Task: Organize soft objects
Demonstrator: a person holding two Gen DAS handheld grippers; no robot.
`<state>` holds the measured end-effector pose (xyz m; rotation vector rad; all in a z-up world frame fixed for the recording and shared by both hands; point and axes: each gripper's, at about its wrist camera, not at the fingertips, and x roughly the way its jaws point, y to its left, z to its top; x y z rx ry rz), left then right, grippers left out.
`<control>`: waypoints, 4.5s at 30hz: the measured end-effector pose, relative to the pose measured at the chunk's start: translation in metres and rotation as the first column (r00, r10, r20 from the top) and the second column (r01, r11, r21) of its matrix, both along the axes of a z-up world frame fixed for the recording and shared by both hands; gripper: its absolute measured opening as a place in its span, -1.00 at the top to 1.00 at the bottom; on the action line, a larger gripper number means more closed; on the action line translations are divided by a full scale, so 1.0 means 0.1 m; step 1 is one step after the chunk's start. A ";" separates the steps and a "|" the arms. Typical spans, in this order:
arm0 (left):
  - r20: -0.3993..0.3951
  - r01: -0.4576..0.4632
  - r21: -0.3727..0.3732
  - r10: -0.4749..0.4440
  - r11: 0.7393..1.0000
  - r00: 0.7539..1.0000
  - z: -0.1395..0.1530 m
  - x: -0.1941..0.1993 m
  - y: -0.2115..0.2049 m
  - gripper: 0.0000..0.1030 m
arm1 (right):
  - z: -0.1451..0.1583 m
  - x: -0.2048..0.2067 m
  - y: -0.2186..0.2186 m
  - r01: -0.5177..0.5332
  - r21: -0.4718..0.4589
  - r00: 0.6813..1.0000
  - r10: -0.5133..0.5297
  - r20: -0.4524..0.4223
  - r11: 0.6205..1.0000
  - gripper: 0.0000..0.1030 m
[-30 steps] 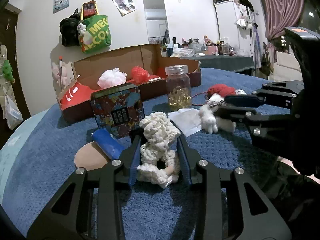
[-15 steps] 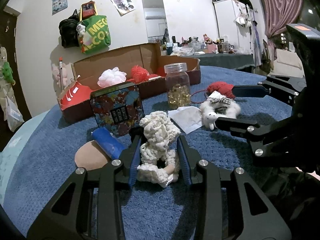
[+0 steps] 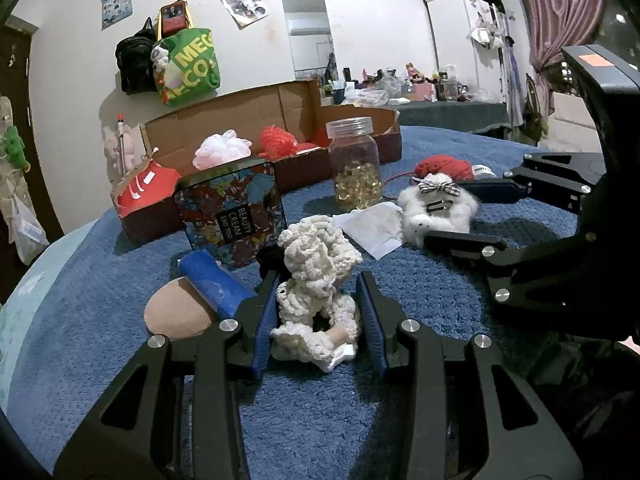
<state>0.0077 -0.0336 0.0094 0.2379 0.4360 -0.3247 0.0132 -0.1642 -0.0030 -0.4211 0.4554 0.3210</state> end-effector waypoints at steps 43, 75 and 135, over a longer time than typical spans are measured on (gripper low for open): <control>0.072 0.047 -0.009 -0.046 0.999 0.996 0.23 -0.15 -0.02 0.61 | 0.26 -0.16 -0.09 -0.042 0.102 0.998 0.037 0.044 0.994 0.78; 0.041 -0.082 -0.053 0.084 0.995 0.996 0.62 0.04 0.48 0.61 | 0.61 -0.05 -0.20 0.017 0.125 0.995 -0.029 0.091 0.992 0.79; -0.423 -0.044 -0.127 -0.013 0.991 0.906 0.64 2.49 0.88 0.61 | 0.82 2.49 -0.20 0.028 0.141 0.918 0.031 -0.396 0.990 0.79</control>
